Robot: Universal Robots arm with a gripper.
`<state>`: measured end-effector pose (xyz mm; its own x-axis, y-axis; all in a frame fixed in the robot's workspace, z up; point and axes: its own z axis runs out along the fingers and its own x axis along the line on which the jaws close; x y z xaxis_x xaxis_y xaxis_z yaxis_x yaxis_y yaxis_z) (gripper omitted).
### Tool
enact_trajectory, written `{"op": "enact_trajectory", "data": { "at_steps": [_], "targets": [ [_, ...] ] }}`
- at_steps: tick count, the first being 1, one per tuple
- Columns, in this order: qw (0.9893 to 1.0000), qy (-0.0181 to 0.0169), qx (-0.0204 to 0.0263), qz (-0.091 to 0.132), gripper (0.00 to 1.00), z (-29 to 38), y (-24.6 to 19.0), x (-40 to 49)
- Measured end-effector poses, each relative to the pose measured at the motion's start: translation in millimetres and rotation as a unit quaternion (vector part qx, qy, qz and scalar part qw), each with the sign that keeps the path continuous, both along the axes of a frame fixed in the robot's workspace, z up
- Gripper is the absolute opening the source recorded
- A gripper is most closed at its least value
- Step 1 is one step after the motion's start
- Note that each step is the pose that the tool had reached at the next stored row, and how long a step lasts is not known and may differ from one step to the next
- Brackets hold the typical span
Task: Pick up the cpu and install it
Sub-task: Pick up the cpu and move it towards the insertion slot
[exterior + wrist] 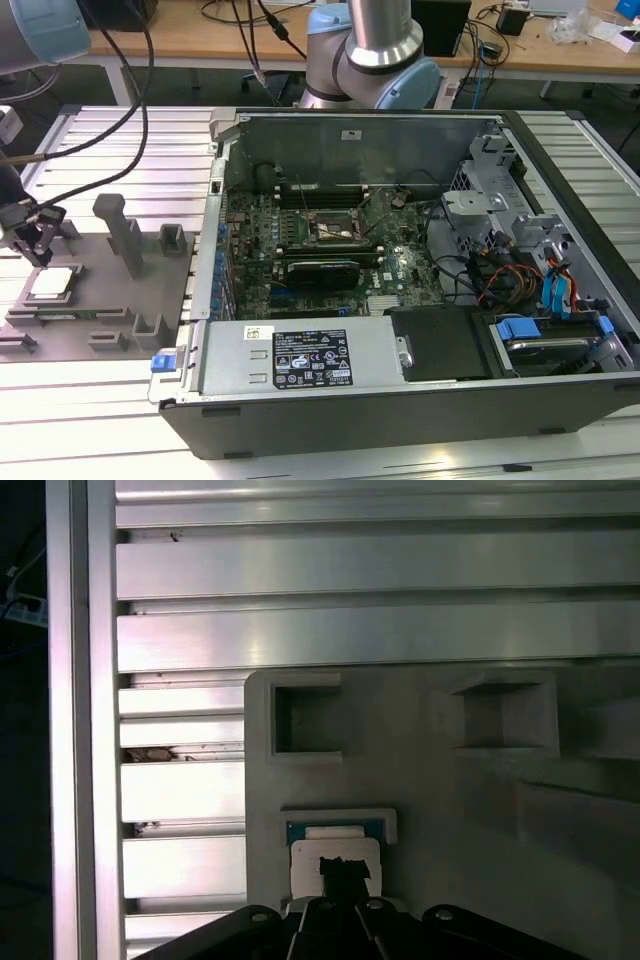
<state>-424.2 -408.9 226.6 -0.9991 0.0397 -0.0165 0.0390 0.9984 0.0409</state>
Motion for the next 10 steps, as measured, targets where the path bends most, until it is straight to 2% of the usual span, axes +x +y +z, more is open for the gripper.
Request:
{"op": "enact_trajectory", "data": {
  "at_steps": [3, 10],
  "targets": [
    [1.0, 0.0, 0.0025, 0.0, 0.11, -6.6, -9.0, 1.5],
    [1.0, 0.0, 0.0027, 0.0, 0.11, -17.4, -10.1, 5.5]
  ]
}}
